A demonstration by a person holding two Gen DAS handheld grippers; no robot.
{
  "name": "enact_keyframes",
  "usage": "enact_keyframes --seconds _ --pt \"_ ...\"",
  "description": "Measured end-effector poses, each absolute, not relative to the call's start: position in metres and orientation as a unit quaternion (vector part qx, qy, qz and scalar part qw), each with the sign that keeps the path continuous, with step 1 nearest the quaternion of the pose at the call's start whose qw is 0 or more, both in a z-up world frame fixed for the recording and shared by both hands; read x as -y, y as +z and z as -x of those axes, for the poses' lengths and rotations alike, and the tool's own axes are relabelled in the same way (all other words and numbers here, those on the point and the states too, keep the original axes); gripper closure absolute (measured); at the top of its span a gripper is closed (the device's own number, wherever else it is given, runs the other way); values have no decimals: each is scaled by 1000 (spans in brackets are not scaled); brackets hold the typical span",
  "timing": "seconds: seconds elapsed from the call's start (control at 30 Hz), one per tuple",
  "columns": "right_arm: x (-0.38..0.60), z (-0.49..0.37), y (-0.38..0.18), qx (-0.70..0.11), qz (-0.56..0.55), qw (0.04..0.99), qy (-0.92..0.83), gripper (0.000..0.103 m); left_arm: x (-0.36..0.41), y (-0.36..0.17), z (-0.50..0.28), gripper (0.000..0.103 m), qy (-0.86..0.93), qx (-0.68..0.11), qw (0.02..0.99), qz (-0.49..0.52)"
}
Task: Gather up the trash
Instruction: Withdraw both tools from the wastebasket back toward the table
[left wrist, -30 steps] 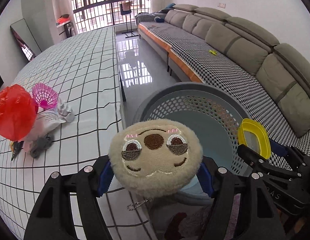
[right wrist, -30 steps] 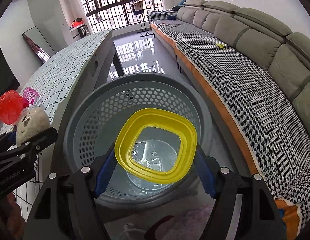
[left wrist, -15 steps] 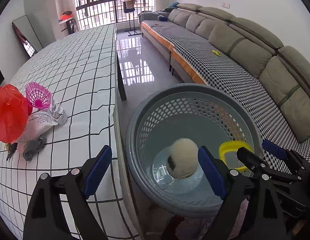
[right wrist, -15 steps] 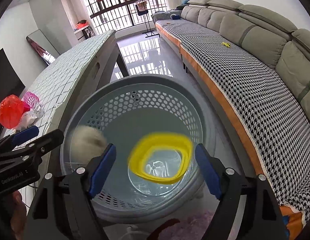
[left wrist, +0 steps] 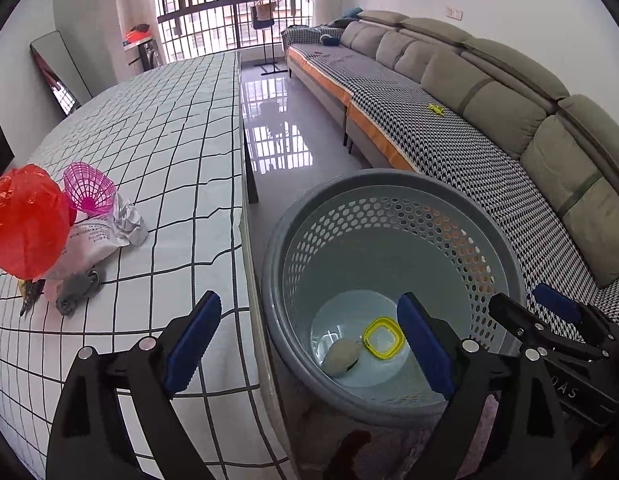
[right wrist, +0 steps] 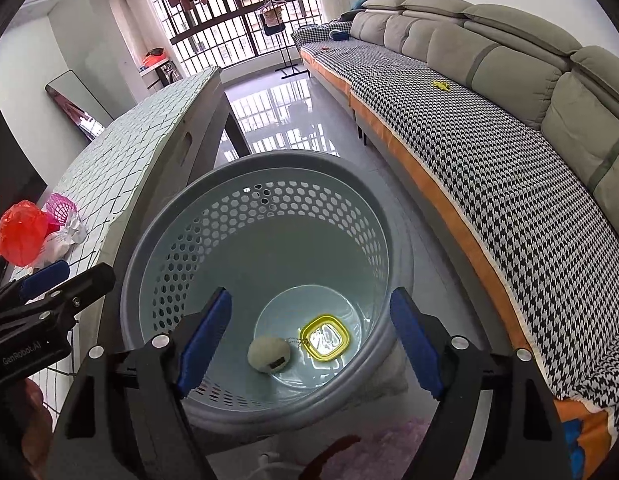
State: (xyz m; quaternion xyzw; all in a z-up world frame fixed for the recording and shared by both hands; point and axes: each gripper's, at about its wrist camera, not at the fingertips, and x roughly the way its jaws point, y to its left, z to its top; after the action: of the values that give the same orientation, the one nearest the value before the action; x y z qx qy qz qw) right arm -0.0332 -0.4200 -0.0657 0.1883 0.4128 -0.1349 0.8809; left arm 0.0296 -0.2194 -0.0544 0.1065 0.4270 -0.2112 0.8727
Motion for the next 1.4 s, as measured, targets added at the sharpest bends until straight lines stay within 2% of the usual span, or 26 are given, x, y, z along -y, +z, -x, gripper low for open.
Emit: enact_keyframes --seconds 0.43,1.03,1.4 --pt "386 63 -22 -377 -165 898 -159 25 175 -21 -9 8 -203 -385 895 -95" --pt "300 114 30 -346 -151 913 -154 25 51 11 38 7 -191 -347 916 -67" --pt "271 124 37 -331 -144 922 -141 25 24 15 46 7 -195 -334 919 -79"
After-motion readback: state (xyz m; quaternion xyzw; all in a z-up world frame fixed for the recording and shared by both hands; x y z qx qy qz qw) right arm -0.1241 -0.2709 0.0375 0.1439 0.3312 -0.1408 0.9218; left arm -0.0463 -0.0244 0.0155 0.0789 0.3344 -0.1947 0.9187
